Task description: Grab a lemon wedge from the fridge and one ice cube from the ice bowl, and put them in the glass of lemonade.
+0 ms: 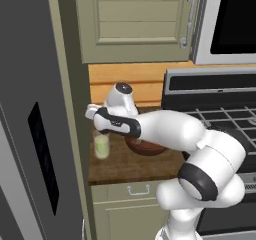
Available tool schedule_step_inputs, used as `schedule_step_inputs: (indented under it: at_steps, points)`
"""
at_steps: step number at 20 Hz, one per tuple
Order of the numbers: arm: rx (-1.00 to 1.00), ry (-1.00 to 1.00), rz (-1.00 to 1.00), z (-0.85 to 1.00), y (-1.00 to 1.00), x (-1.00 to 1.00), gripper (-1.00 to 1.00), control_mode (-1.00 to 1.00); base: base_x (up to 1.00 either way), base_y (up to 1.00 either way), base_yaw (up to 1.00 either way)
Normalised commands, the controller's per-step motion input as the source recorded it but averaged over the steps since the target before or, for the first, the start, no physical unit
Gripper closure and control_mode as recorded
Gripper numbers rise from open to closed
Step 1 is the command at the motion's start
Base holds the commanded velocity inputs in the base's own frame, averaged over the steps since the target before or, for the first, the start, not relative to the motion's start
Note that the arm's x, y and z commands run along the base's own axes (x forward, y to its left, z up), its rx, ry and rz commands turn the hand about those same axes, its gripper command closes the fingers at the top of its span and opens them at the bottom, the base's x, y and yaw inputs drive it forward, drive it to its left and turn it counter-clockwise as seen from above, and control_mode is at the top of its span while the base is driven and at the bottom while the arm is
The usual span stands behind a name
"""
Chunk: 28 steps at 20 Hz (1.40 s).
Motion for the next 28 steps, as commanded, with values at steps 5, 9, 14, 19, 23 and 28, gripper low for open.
schedule_step_inputs:
  at_steps: [5,9,14,19,23,28]
  points:
    - [0.06,-0.03,-0.05,0.0,0.02,0.14,-1.0,-1.0,0.0,0.0,0.0]
    - [0.03,0.03,-0.09,0.3,-0.03,0.43,-1.0,-1.0,0.0,0.0,0.0]
    - [0.19,-0.08,-0.1,0.72,-0.85,-0.74,-1.0,-1.0,0.0,0.0,0.0]
    - [0.28,-0.15,-0.09,0.52,-1.0,-1.0,-1.0,-1.0,0.0,0.0,0.0]
    - [0.33,-0.12,-0.07,0.54,-1.0,-1.0,-1.0,-1.0,0.0,0.0,0.0]
    - [0.32,-0.01,-0.16,0.22,-1.0,-0.87,-1.0,-1.0,0.0,0.0,0.0]
